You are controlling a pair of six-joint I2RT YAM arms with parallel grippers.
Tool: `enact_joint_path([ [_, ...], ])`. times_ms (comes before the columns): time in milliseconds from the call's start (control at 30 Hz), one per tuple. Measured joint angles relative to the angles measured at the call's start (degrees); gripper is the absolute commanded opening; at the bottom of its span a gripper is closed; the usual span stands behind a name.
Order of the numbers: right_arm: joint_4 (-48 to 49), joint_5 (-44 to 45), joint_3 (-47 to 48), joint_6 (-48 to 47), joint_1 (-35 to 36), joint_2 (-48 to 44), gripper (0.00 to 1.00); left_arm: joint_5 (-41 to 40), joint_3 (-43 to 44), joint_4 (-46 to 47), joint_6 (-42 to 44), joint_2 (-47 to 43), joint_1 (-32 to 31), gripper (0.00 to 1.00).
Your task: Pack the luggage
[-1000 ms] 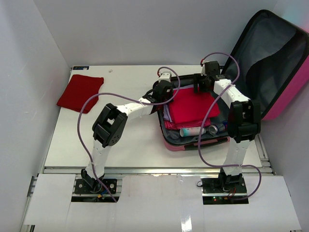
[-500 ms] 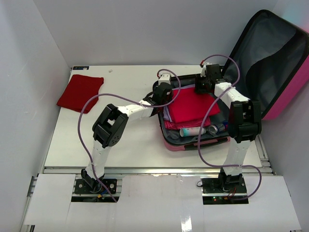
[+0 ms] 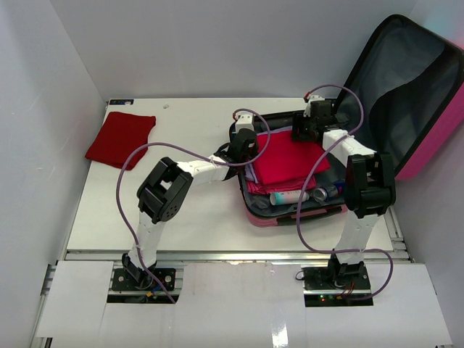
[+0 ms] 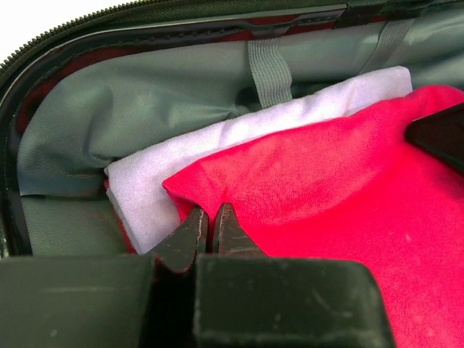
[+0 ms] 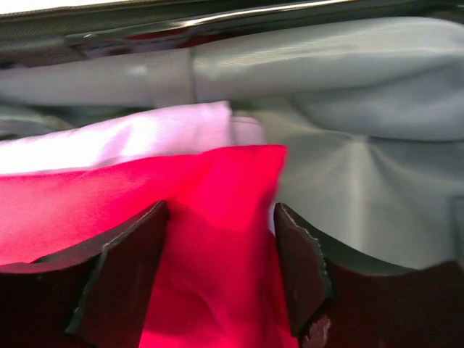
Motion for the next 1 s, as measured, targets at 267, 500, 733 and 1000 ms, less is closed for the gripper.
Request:
enact_joint_path([
  [267, -3.7, 9.9, 0.6, 1.4, -0.3, -4.3, 0.67, -1.0, 0.0, -2.6, 0.8, -2.3, 0.0, 0.41],
  [500, -7.8, 12.3, 1.2, 3.4, -0.3, -11.1, 0.29, -0.7, 0.0, -7.1, 2.3, -8.4, 0.6, 0.49],
  [733, -3.9, 5.0, -5.6, 6.1, 1.0, -20.1, 0.25, 5.5, 0.0, -7.2, 3.2, -14.2, 0.3, 0.47],
  [1000, -1.7, 1.7, -8.9, 8.7, 0.3, -10.0, 0.26, 13.4, -1.1, -6.5, 3.6, -12.5, -1.7, 0.45],
])
